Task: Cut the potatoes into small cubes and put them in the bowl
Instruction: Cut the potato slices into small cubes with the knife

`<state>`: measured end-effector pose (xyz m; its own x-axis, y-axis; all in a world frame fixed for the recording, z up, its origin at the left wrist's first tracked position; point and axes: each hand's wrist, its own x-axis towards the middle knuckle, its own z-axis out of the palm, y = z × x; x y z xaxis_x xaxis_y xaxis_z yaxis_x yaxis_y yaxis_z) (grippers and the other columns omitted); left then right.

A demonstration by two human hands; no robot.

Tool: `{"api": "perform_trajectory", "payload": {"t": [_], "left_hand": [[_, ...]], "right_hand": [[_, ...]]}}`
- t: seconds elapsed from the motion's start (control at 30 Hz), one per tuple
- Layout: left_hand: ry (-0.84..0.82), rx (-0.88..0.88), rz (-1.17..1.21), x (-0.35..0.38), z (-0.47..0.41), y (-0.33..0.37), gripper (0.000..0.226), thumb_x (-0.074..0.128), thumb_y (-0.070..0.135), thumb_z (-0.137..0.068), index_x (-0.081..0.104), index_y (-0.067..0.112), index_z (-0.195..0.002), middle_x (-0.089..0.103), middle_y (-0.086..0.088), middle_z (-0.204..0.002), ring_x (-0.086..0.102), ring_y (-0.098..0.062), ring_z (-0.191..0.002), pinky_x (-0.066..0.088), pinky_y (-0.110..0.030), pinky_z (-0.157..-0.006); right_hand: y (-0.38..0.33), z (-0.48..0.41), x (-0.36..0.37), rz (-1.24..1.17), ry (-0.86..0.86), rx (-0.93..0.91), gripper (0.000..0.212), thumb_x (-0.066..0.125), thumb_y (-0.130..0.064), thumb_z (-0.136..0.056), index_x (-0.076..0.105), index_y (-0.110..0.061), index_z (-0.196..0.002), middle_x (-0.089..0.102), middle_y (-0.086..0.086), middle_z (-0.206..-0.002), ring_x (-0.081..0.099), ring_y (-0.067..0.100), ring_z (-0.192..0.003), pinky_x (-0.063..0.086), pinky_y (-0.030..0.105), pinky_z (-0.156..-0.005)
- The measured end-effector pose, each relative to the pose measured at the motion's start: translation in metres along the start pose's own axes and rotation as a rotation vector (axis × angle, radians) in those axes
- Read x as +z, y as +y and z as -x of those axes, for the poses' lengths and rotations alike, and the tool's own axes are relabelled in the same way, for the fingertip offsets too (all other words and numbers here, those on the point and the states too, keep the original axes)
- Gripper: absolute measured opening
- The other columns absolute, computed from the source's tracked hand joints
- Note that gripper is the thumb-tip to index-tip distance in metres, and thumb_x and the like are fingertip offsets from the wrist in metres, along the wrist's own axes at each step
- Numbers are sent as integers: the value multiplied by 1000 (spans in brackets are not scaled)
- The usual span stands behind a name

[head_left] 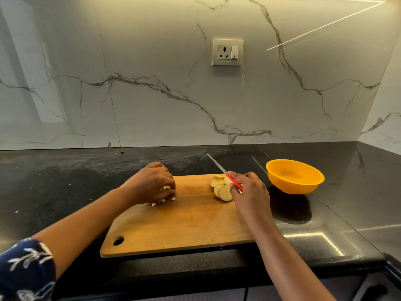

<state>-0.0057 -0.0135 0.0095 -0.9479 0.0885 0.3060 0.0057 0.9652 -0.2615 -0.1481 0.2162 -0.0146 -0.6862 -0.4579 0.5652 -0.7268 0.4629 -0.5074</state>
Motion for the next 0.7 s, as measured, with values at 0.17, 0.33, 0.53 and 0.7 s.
{"api": "perform_trajectory", "payload": {"t": [0.17,0.33,0.53,0.7], "left_hand": [[296,-216,261,-4,34,-14,50,38,65,-88,72,29,-92,70,15,-96,61,-2,-90,47,-35,-88],[200,-55,102,0,32,5,38,44,59,-84,71,35,-94,69,16,-103,63,-8,-99,46,-38,-87],[176,-201,89,9,24,8,21,58,50,-86,72,35,-91,66,14,-113,59,-14,-110,36,-41,-92],[265,-436,344,2,18,6,14,73,33,-80,72,31,-93,68,13,-107,59,-10,-103,43,-43,-95]], "right_hand": [[-4,3,1,-24,-6,-1,41,58,-24,-93,53,-31,-133,53,-5,-107,42,3,-90,36,16,-72],[-5,5,0,-3,-33,16,42,58,-25,-93,51,-31,-134,53,-3,-109,41,3,-90,39,16,-74],[-5,7,-3,-21,-39,43,42,58,-25,-93,51,-29,-134,54,-3,-113,39,3,-91,36,15,-75],[-1,6,-9,-92,2,96,41,58,-23,-93,52,-30,-133,55,-2,-115,39,2,-94,32,14,-72]]}}
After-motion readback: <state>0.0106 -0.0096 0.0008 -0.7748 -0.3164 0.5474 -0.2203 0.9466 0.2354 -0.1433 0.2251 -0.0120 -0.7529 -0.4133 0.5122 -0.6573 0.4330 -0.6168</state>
